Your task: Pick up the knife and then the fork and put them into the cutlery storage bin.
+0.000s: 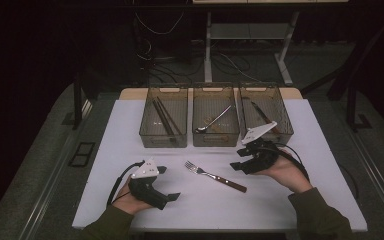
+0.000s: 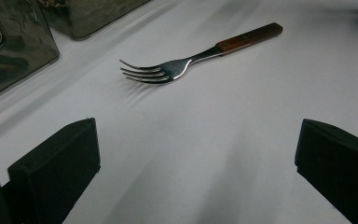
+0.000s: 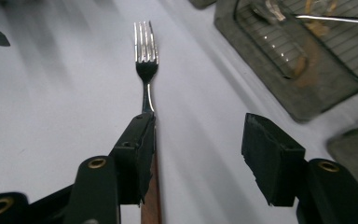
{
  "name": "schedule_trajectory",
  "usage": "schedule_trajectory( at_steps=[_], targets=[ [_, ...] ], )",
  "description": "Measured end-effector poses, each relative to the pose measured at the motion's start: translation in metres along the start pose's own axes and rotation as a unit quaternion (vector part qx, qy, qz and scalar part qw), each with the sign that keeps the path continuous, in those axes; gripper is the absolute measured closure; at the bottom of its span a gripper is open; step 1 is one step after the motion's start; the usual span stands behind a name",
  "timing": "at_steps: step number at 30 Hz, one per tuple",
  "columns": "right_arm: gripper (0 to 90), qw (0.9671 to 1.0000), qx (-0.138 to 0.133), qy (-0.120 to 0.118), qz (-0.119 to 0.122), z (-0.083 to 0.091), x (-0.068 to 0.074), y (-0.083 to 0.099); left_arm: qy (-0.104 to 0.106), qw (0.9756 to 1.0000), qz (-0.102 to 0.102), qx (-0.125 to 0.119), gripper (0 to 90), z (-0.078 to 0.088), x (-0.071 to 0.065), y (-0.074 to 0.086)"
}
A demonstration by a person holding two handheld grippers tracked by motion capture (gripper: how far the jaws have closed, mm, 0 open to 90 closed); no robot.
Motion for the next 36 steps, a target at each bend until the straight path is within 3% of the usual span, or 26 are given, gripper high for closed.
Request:
schedule_trajectory(
  at_steps=[7,9,13,17,22,27,36],
  targets=[
    [49.3,0.9985,0.047,-0.012,0.024,-0.022,0.012,-0.009,0.001,1.0,-0.001,0.001,0.0,-0.001,-0.001,0.0],
    [51.4,0.9971,0.064,-0.015,0.038,-0.029,0.014,-0.011,0.001,1.0,0.001,-0.001,0.0,-0.001,-0.001,0.0],
    [54.3,0.9944,0.092,-0.024,0.044,-0.043,0.02,-0.015,0.002,1.0,0.002,-0.001,0.0,-0.001,-0.001,0.0],
    [58.3,0.9884,0.137,-0.026,0.06,-0.056,0.024,-0.016,0.003,1.0,0.003,-0.002,0.0,-0.001,-0.002,0.0],
    [63.5,0.9827,0.17,-0.035,0.063,-0.066,0.027,-0.014,0.004,1.0,0.002,-0.001,0.0,-0.002,-0.002,0.0],
    [66.4,0.9777,0.197,-0.039,0.061,-0.073,0.028,-0.012,0.005,1.0,0.002,0.0,0.0,-0.002,-0.002,0.0],
    [74.0,0.9698,0.227,-0.028,0.083,-0.085,0.031,-0.01,0.006,1.0,0.001,0.0,0.0,-0.002,-0.002,0.0]
  ],
)
Point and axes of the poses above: each handheld gripper's, and its own axes: z roughly backward along the jaws, y roughly out of its underside, x roughly to its left, the point moved 1 cm from there along -z, roughly forward along the jaws, and after that the axes turned 8 degrees about -x, right-handed, at the moved point
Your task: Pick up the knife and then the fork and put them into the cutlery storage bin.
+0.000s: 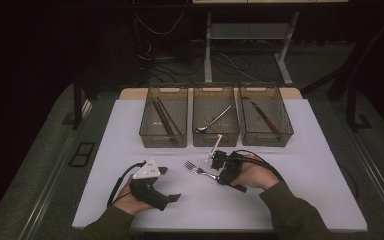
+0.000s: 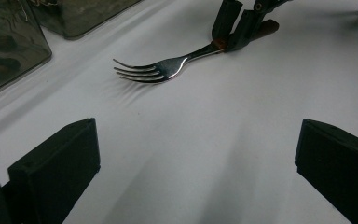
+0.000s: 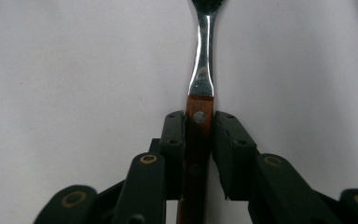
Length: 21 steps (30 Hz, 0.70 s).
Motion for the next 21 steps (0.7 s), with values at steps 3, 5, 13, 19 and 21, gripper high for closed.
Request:
schedule_trajectory(
  at_steps=[3,5,13,19,21],
  targets=[
    [75.4,0.9998,0.007,0.009,0.013,-0.001,0.001,-0.002,0.0,1.0,-0.001,0.001,0.0,0.0,0.0,0.0],
    [77.1,0.9998,0.008,0.011,0.017,-0.001,0.002,-0.002,0.0,1.0,-0.001,0.001,0.0,0.0,0.0,0.0],
    [77.5,0.9999,-0.001,0.006,0.01,0.001,0.001,0.0,0.0,1.0,0.0,0.0,0.0,0.0,0.0,0.0],
    [77.4,0.9988,-0.046,-0.003,-0.013,0.01,-0.006,0.009,0.0,1.0,0.0,0.0,0.0,0.0,0.0,0.0],
    [77.4,0.998,-0.062,-0.001,-0.015,0.016,-0.009,0.013,-0.001,1.0,0.0,0.0,0.0,0.0,0.0,0.0]
  ],
)
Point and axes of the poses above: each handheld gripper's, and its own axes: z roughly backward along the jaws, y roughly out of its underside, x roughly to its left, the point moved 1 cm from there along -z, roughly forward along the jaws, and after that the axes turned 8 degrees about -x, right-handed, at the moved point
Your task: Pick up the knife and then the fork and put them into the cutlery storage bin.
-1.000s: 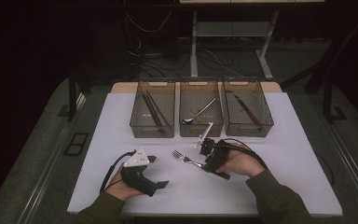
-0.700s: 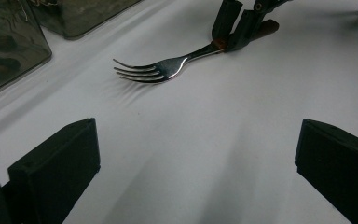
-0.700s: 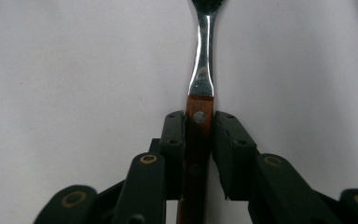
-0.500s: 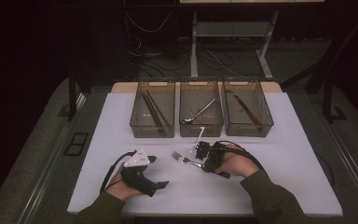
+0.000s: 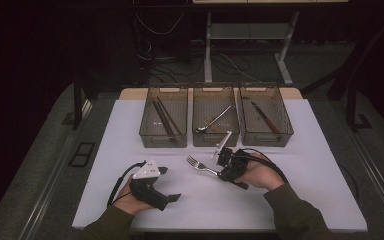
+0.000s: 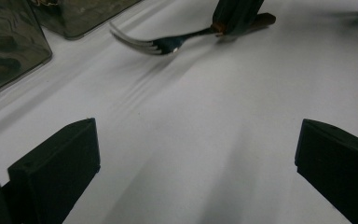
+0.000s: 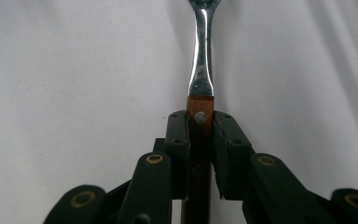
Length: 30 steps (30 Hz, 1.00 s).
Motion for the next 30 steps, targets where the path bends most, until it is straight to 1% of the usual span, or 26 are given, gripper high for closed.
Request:
schedule_trajectory(
  at_steps=[4,8,11,14,18,19,21,23,27,28,30],
  targets=[
    [77.5,0.9993,-0.035,-0.005,-0.016,0.009,-0.006,0.007,0.001,1.0,-0.004,0.003,0.0,0.001,0.001,0.0],
    [77.4,0.9974,-0.066,-0.008,-0.03,0.017,-0.011,0.013,0.002,1.0,-0.004,0.001,0.0,0.001,0.001,0.0],
    [77.4,0.9959,-0.079,-0.008,-0.042,0.021,-0.014,0.015,0.001,1.0,-0.004,0.0,0.0,0.001,0.001,0.0],
    [77.4,0.9951,-0.088,-0.01,-0.044,0.022,-0.016,0.017,0.002,1.0,-0.003,-0.003,0.0,0.001,0.001,0.0],
    [77.4,0.9932,-0.104,-0.011,-0.051,0.027,-0.017,0.018,0.002,1.0,-0.003,-0.003,0.0,0.001,0.001,0.0],
    [77.4,0.9929,-0.108,-0.012,-0.049,0.027,-0.018,0.018,0.002,1.0,-0.002,-0.003,0.0,0.002,0.001,0.0],
    [77.3,0.9912,-0.119,-0.01,-0.057,0.03,-0.019,0.019,0.001,1.0,-0.003,-0.003,0.0,0.002,0.001,0.0],
    [77.3,0.9894,-0.129,-0.018,-0.064,0.033,-0.021,0.021,0.001,1.0,-0.003,-0.005,0.0,0.002,0.001,-0.001],
    [77.3,0.9871,-0.144,-0.009,-0.07,0.037,-0.023,0.024,0.001,1.0,-0.003,-0.006,0.0,0.002,0.001,-0.001],
    [77.3,0.9859,-0.149,-0.006,-0.075,0.039,-0.024,0.025,0.001,1.0,-0.003,-0.006,0.0,0.002,0.001,-0.001],
    [77.3,0.9839,-0.159,-0.008,-0.081,0.042,-0.027,0.027,0.002,1.0,-0.003,-0.006,0.0,0.002,0.001,-0.001]
  ],
)
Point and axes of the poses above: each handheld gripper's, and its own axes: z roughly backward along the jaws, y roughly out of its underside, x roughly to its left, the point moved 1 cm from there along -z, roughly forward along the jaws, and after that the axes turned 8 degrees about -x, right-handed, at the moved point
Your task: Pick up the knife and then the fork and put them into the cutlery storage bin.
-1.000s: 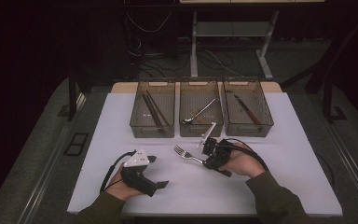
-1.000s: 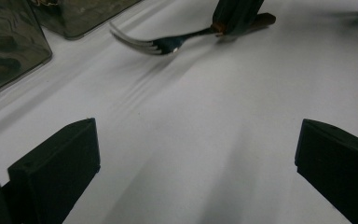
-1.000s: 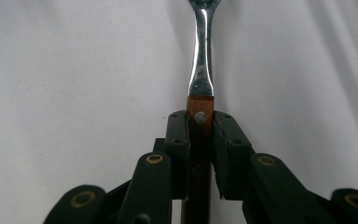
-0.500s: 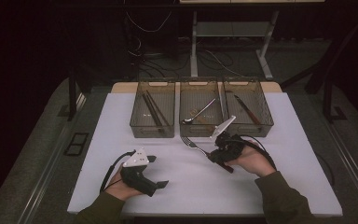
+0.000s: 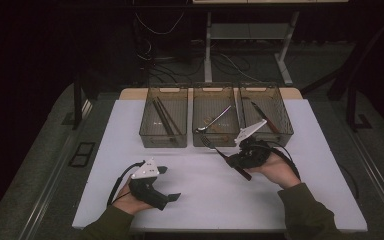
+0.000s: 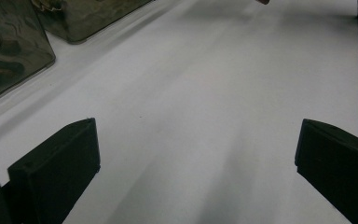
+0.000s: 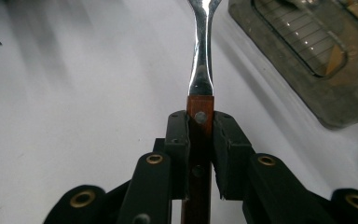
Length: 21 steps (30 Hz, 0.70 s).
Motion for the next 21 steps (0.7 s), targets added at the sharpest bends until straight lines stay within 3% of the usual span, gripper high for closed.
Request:
schedule_trajectory(
  at_steps=[11,21],
  targets=[
    [77.3,0.9981,-0.051,0.027,-0.02,0.018,-0.015,0.004,-0.001,1.0,0.002,-0.003,0.0,0.001,0.001,0.0],
    [77.3,0.9914,-0.106,0.059,-0.05,0.041,-0.03,0.008,-0.002,0.9999,0.01,-0.008,0.0,0.002,0.003,0.0]
  ],
)
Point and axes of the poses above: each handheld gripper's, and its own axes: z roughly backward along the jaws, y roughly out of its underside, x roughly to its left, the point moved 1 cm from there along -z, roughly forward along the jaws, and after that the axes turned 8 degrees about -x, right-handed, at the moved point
